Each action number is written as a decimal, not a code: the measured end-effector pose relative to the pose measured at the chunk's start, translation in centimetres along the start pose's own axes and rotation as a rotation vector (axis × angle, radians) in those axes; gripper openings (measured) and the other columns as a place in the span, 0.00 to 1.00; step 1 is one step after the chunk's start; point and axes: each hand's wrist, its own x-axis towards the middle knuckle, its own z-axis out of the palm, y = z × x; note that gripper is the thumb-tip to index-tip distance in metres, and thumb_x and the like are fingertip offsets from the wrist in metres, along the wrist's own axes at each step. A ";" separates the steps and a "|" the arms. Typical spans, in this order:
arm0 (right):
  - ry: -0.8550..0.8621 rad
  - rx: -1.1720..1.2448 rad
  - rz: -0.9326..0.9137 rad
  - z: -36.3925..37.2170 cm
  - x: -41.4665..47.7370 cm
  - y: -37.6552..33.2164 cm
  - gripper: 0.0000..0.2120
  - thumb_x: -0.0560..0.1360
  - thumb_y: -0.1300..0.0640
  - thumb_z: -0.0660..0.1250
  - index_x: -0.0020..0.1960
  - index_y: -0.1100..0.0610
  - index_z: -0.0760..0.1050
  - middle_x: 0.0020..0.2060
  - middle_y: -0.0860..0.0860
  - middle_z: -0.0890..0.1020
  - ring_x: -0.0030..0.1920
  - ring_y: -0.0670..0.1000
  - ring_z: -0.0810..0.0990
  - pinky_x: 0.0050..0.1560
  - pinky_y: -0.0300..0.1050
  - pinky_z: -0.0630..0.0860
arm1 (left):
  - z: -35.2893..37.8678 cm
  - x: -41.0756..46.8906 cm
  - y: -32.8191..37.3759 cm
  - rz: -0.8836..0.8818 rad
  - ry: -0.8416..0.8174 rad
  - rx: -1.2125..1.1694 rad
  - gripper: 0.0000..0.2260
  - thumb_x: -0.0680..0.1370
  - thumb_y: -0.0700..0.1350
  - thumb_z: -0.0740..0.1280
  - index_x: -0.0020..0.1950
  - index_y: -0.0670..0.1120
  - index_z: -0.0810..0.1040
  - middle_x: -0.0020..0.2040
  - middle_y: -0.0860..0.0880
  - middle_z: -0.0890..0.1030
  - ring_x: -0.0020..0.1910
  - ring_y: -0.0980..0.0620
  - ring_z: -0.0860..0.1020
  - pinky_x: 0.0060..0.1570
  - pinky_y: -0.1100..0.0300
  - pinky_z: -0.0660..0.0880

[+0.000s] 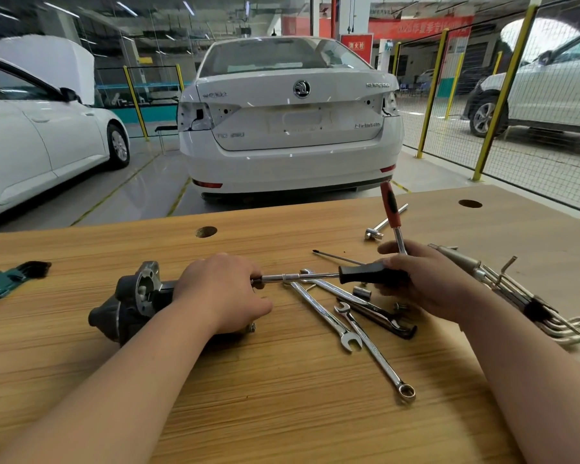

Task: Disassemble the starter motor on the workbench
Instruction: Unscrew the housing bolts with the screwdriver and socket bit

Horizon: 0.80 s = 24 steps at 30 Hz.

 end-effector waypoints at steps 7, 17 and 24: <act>0.170 -0.299 0.037 0.3 -0.1 -0.2 0.18 0.82 0.41 0.54 0.56 0.52 0.75 0.44 0.61 0.85 0.24 0.50 0.76 0.27 0.44 0.73 | 0.3 -0.5 0.0 -0.011 0.074 -0.013 0.23 0.70 0.67 0.62 0.62 0.61 0.74 0.56 0.56 0.76 0.56 0.53 0.72 0.45 0.57 0.64; 0.123 -0.073 0.117 0.1 -0.1 -0.5 0.09 0.81 0.55 0.63 0.58 0.57 0.75 0.38 0.57 0.78 0.24 0.47 0.74 0.24 0.40 0.72 | 0.4 -0.4 -0.2 0.054 0.060 -0.017 0.25 0.70 0.68 0.62 0.64 0.61 0.72 0.61 0.60 0.75 0.61 0.54 0.70 0.53 0.54 0.67; -0.012 0.196 -0.075 -0.1 -0.4 0.1 0.18 0.76 0.74 0.61 0.56 0.55 0.74 0.57 0.58 0.76 0.52 0.59 0.79 0.46 0.49 0.77 | -0.1 0.3 -0.1 0.054 -0.061 0.054 0.28 0.69 0.68 0.63 0.67 0.60 0.70 0.63 0.57 0.73 0.62 0.52 0.69 0.54 0.52 0.69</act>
